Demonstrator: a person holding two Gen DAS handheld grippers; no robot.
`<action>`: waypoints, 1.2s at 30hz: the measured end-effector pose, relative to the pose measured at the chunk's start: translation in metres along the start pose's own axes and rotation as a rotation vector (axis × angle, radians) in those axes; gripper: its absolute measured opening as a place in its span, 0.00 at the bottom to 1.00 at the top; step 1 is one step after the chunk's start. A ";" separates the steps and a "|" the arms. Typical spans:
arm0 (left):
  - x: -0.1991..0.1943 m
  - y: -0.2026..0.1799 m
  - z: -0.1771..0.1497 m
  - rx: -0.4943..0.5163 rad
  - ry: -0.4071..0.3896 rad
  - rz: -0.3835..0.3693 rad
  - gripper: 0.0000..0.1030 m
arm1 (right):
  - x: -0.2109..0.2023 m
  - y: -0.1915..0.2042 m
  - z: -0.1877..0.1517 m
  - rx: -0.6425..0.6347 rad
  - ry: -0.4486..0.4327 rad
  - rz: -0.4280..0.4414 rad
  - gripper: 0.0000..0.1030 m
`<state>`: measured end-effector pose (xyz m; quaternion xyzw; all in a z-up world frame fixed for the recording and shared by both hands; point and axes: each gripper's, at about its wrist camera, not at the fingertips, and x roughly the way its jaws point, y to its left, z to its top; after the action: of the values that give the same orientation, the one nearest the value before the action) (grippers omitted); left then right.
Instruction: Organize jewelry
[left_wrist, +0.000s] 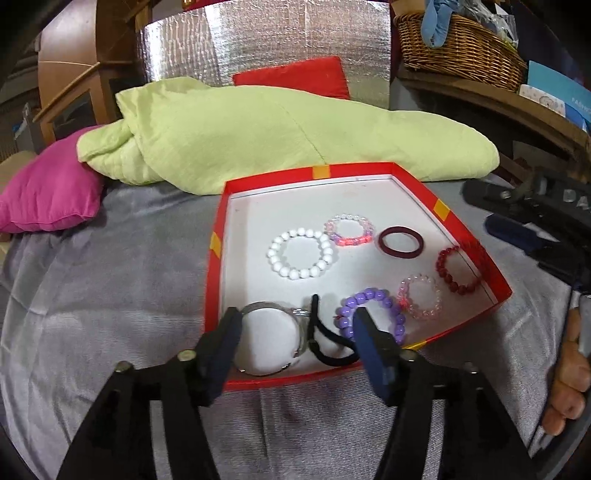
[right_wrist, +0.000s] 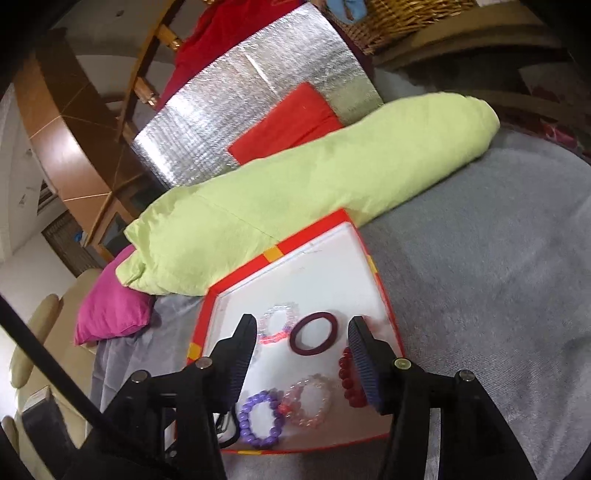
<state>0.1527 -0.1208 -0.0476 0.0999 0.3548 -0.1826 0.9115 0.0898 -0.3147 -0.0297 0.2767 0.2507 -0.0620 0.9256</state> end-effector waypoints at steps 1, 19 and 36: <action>-0.001 0.001 0.000 -0.001 -0.001 0.006 0.66 | -0.003 0.002 0.000 -0.007 -0.002 0.002 0.54; -0.041 0.018 -0.021 0.031 -0.009 0.129 0.75 | -0.063 0.030 -0.019 -0.200 0.066 -0.083 0.56; -0.094 0.041 -0.044 -0.025 -0.059 0.184 0.76 | -0.124 0.059 -0.069 -0.409 0.025 -0.229 0.59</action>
<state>0.0783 -0.0449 -0.0128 0.1153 0.3193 -0.0964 0.9357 -0.0329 -0.2308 0.0105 0.0539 0.2992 -0.1110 0.9462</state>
